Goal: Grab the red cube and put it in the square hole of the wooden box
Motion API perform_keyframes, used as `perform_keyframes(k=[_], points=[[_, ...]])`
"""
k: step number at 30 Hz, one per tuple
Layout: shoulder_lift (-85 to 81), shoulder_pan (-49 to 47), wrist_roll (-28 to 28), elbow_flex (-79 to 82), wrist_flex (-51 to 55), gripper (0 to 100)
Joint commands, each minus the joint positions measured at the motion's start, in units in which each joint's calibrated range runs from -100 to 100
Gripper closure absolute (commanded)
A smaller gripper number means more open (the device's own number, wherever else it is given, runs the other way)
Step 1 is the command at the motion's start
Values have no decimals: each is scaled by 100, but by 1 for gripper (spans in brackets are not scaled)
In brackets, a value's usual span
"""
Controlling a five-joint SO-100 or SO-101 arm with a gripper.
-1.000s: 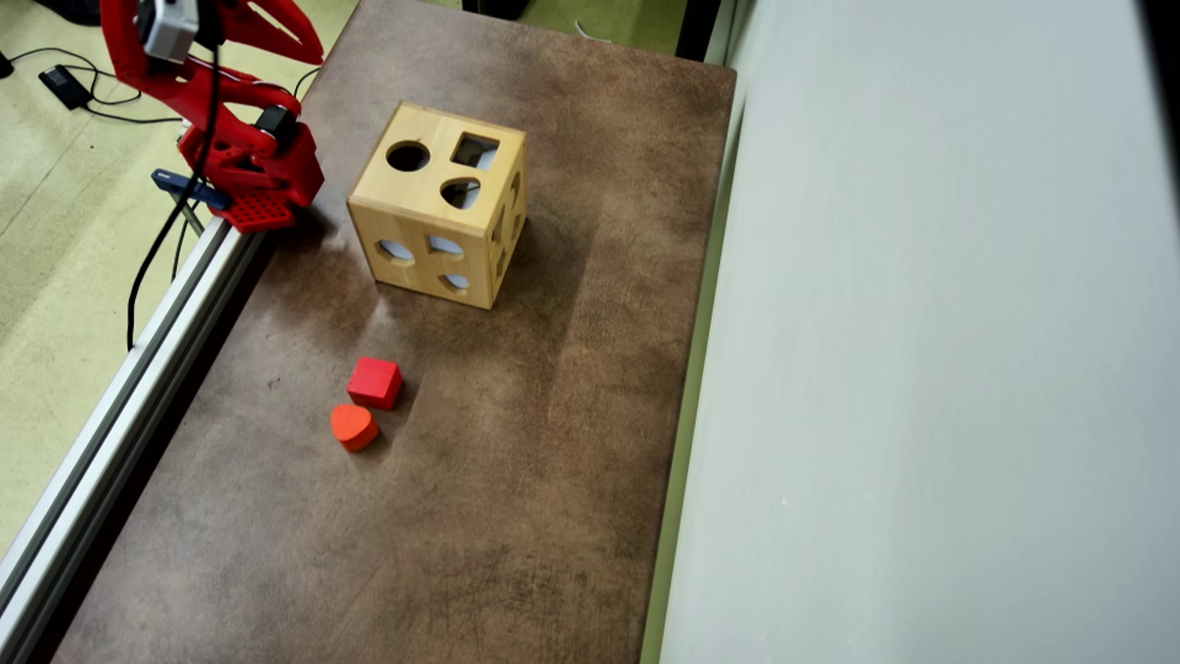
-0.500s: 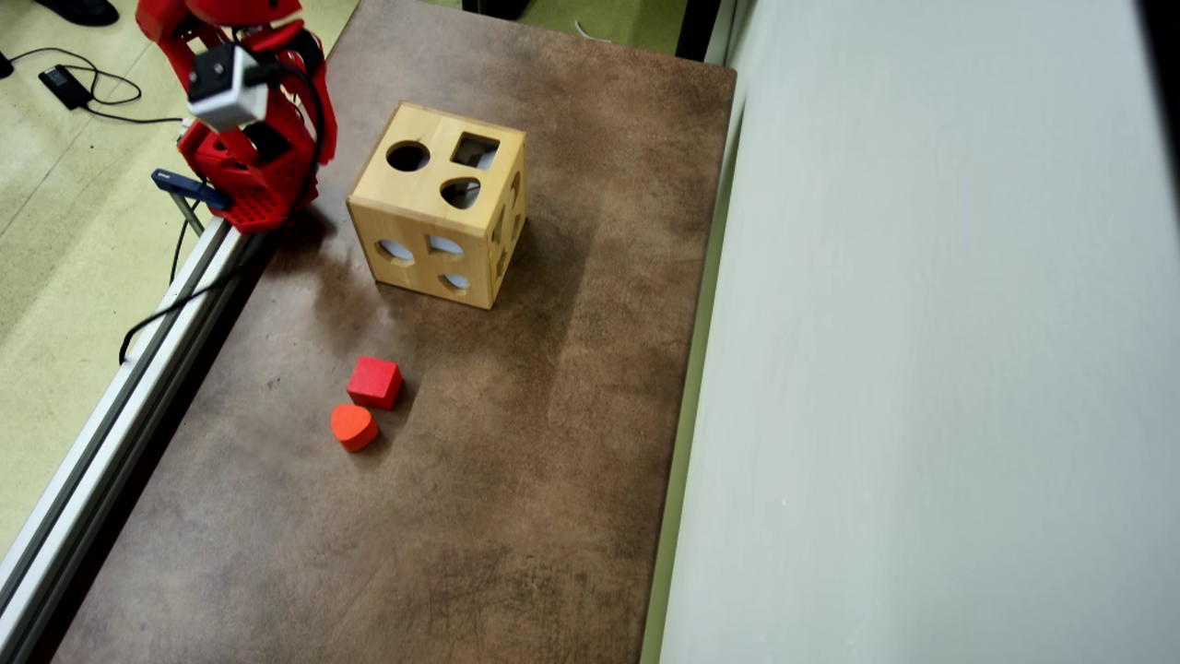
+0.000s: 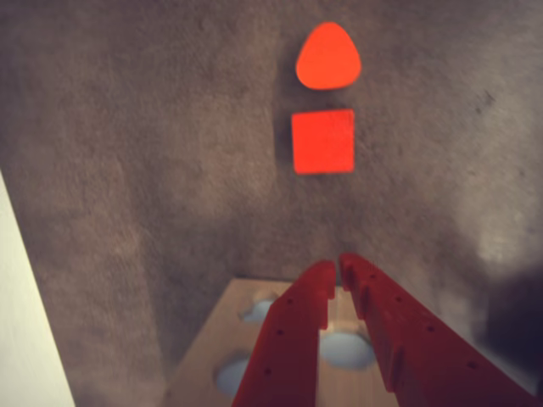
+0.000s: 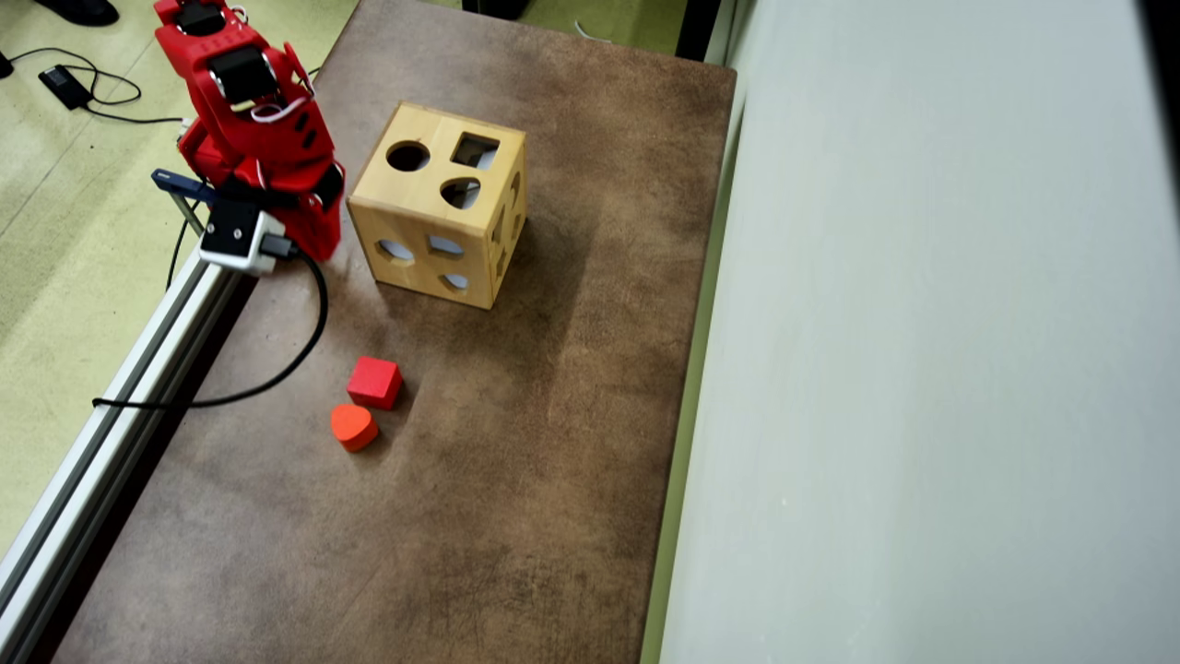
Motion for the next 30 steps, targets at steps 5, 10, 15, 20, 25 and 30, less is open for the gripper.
perform_keyframes(k=[5,10,15,20,25,30], points=[[512,20,54,-122,-289,91],[954,191,63,-131,-321,85],[1243,332,68,-122,-780,81],[1260,347,78,-113,-900,71],[1362,339,78,-104,-820,59],[1905,377,83,-113,-836,55]])
